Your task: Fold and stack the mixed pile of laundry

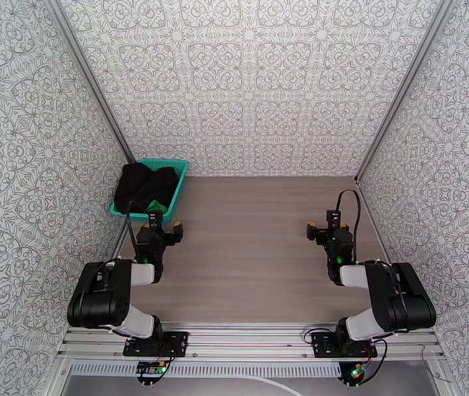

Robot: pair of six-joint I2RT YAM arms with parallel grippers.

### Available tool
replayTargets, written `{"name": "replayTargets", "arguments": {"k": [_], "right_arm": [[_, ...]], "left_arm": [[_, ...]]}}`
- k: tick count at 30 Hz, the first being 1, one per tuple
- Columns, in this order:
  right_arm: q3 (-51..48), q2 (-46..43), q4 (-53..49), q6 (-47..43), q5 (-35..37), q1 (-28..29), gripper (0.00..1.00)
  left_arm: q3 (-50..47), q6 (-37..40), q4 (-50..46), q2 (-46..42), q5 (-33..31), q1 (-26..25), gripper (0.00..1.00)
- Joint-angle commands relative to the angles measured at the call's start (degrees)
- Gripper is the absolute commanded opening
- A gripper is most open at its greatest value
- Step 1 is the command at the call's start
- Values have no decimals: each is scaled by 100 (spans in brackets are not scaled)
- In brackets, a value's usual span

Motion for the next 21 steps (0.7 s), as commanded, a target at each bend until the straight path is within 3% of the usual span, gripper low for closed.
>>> {"name": "replayTargets", "arguments": {"k": [1,21], "right_arm": [[90,14,-23,-58,-78,-46,99],[95,14,-32,-49,-84,-45,99]], "left_arm": [[76,-66,-99,15,143,4,100],[81,-77,-93,15,183,13,99]]}}
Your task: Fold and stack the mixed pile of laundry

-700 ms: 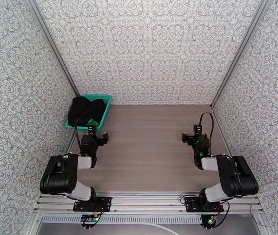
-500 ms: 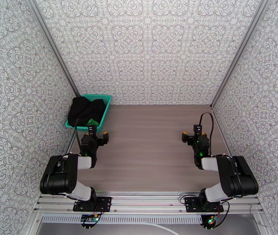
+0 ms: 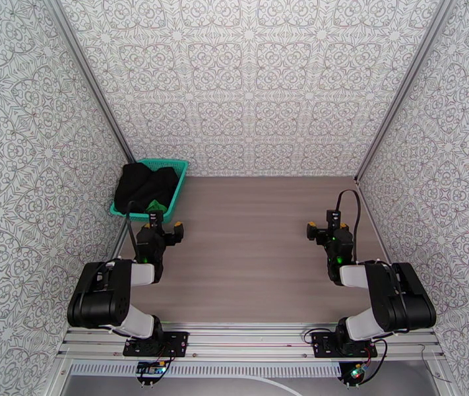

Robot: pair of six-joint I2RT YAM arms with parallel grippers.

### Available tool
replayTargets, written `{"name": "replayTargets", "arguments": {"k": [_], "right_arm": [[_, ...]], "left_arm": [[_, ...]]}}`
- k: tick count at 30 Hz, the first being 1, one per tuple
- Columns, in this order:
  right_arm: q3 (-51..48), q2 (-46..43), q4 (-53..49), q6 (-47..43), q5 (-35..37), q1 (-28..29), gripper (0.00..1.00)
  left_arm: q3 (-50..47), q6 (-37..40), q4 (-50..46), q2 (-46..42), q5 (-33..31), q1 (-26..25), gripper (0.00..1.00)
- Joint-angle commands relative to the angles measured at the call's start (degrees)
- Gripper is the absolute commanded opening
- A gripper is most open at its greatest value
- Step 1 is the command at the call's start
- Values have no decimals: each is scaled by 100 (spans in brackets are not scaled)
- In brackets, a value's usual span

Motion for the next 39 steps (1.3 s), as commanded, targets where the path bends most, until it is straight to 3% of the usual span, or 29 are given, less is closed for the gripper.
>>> {"name": "replayTargets", "arguments": {"k": [1,12,15,16,18,21,23,26,30,35,39], "right_arm": [[92,14,-32,-49,-82,-46,99],[95,14,-32,-40,-95,-42,99],[63,-138,-39,-52,-101,-46,99],[70,-490,-347,-99,-117,-24,99],[501,-1529,-2187,126,-1,5,99],[1627,-2548,-4801,544,-14,26,99],[2268,-2806,-5931,903,45,46,99],[3282,-2642,-7505,1196,-156,59,99],[4399,-1961,-8947,1412,-559,68,99],[4889,-1418,-9286,1601,-850,220,99],[4749,-1232,-8968,1705,-947,321,99]], "left_arm": [[81,-57,-97,15,114,15,99],[84,-57,-100,15,95,15,100],[107,-139,-383,-316,-712,-117,99],[229,-118,-974,-708,-1133,-255,99],[772,-325,-2405,-1524,-2108,-533,100],[2170,-1007,-4826,-2246,-2554,-611,99],[3257,-1409,-6291,-2218,-2668,-517,99],[4869,-2287,-8260,-1725,-2036,68,99],[6405,-2429,-9448,-512,18,1057,99],[7719,-2151,-9875,1181,1476,1419,88],[8359,-2121,-9671,2281,2129,1410,82]]}}
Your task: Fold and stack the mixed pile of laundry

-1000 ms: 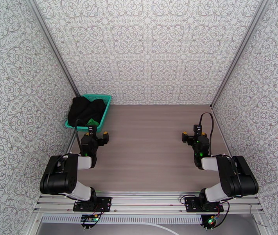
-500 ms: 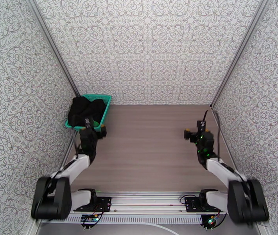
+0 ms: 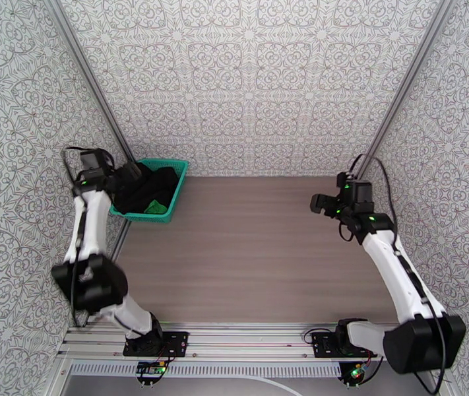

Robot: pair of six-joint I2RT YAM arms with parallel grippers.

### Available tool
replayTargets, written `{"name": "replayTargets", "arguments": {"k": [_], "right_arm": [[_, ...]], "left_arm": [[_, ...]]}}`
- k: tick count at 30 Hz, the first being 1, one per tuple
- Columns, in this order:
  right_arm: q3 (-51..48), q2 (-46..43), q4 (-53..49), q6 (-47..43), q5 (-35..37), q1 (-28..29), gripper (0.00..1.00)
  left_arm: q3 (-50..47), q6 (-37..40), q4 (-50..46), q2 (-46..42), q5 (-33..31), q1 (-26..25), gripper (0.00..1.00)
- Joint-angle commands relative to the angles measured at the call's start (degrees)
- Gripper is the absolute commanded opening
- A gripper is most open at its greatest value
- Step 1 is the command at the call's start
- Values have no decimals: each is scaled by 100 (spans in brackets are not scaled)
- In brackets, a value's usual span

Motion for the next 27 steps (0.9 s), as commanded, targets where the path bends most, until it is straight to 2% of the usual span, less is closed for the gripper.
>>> {"name": "replayTargets", "arguments": {"k": [1,5,7,13,17,22,24,27], "right_arm": [[-2,46,-185,212,-264,102,98],[-22,252,-147,130,-310,170,97],[-28,322,-137,84,-308,184,97],[-6,424,-137,22,-366,208,96],[-20,399,-151,0,-395,219,96],[22,388,-163,0,-456,236,96],[33,388,-155,21,-514,262,96],[29,379,-155,22,-547,306,96]], "left_arm": [[652,-1,-614,709,1117,-7,81],[954,-85,-689,1233,830,-49,83],[737,-230,-381,1227,755,-60,93],[449,-578,53,1353,626,-40,95],[420,-789,-159,1423,466,-26,89],[39,-784,-297,852,-146,-170,86],[-57,-801,-432,596,-291,-175,79],[-124,-877,-685,272,-414,-158,63]]}}
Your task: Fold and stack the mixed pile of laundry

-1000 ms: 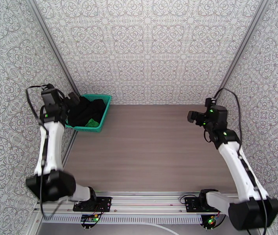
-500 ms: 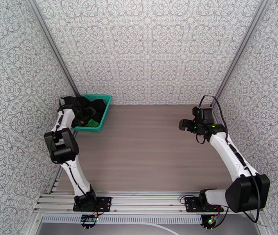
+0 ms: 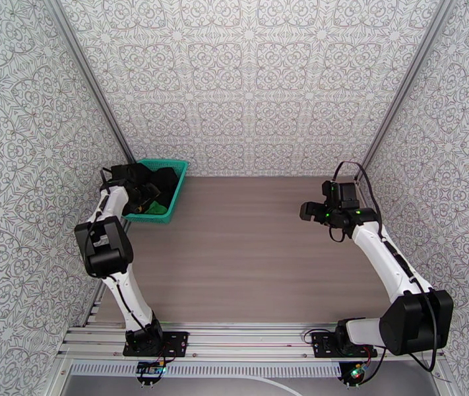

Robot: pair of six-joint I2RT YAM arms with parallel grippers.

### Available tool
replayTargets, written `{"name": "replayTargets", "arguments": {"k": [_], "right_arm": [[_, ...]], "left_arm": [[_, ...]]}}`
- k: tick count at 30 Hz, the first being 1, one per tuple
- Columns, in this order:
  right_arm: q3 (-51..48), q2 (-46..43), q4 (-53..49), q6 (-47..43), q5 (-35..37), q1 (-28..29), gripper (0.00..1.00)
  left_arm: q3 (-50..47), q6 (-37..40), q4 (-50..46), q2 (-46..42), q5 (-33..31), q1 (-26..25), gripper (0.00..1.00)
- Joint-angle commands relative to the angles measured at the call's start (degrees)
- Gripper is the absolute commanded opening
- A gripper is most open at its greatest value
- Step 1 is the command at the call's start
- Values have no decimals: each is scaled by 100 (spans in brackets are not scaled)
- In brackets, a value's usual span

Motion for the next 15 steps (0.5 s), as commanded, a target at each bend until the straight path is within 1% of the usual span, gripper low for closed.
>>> {"name": "replayTargets", "arguments": {"k": [1,2,5,10,13,15], "right_arm": [[25,-21,-67,-42,-155,99,96],[16,-27,-67,-42,-152,116,96],[-2,-36,-81,-58,-168,136,96],[13,-53,-136,-104,-178,152,96],[33,-62,-173,-136,-180,154,96],[58,-71,-195,-139,-179,145,96]], "left_arm": [[-54,-153,-460,-636,-394,4,59],[-39,-171,-573,-694,-417,12,57],[-32,-247,-820,-766,-342,69,55],[-47,-424,-949,-524,-20,211,56],[-13,-546,-841,-287,196,274,57],[77,-639,-773,-107,223,297,58]]}}
